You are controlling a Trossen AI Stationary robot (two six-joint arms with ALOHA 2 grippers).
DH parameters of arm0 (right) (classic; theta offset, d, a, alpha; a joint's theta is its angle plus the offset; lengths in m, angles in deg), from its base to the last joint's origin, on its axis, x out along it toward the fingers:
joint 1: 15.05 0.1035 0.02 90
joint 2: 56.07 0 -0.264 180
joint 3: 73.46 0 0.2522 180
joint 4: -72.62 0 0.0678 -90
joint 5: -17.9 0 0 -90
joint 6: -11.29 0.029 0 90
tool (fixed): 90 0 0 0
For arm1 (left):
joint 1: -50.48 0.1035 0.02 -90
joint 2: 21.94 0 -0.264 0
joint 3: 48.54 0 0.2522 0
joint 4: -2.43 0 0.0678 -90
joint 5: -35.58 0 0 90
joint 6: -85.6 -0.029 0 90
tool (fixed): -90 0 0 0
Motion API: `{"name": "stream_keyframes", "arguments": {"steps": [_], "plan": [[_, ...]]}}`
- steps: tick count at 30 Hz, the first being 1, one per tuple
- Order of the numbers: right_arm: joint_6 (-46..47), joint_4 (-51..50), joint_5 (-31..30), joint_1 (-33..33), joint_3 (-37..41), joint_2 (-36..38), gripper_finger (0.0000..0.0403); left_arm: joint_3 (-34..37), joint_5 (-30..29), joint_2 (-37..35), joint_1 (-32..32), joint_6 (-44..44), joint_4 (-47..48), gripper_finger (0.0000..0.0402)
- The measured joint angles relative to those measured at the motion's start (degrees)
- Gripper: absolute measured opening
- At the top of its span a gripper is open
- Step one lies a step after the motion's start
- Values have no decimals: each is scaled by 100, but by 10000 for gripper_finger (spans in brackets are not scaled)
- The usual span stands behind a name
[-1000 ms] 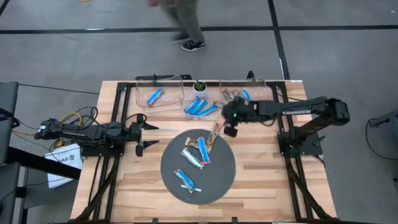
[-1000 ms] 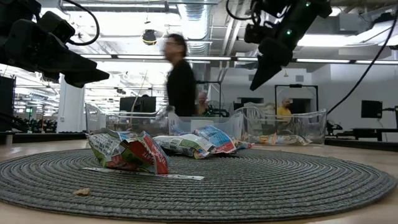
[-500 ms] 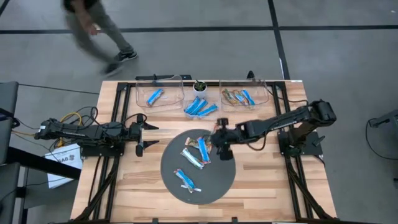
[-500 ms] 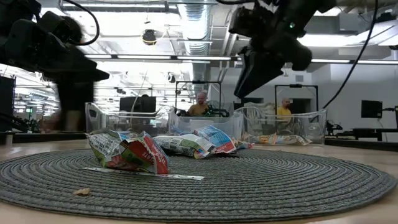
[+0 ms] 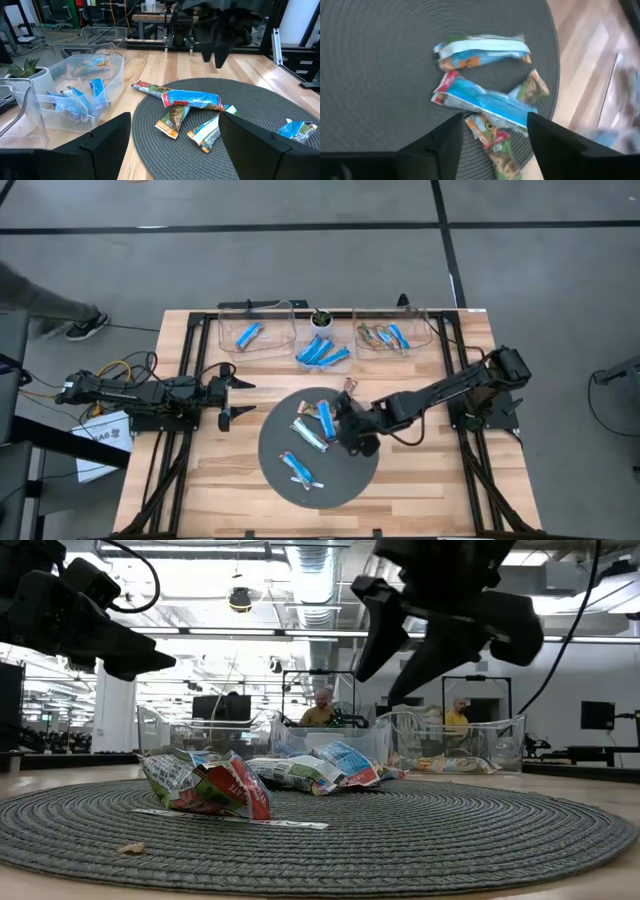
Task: Pick and place Granola Bars by type
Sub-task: Put the yellow granola bar into the right transparent bin
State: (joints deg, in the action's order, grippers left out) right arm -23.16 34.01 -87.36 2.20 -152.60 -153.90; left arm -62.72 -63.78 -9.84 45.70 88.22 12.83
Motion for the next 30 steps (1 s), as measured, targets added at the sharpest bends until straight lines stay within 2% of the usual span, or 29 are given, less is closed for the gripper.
{"name": "stream_keyframes", "arguments": {"steps": [4, 9, 13, 16, 20, 25, 30], "plan": [[-671, -67, -12, 153, 0, 0, 223, 1, -2, 0, -1, 0, 0, 294], [-1425, -222, -26, 315, 2, -2, 221, 1, -2, 2, 0, 0, 0, 294], [-1569, -39, -27, 454, 15, -94, 214, 1, 0, 2, -1, 0, 2, 294], [-976, 281, -27, 468, -4, -94, 210, 1, -2, 2, 0, 0, 0, 294], [-43, 151, -174, 410, -141, -374, 206, 1, -2, 0, -1, 0, 0, 294], [1375, -40, -200, 282, -700, -736, 205, 0, -1, 1, 0, 1, 1, 294], [3175, -551, -174, 142, -1495, -1203, 205, 0, 0, 0, 1, 0, 1, 294]]}}
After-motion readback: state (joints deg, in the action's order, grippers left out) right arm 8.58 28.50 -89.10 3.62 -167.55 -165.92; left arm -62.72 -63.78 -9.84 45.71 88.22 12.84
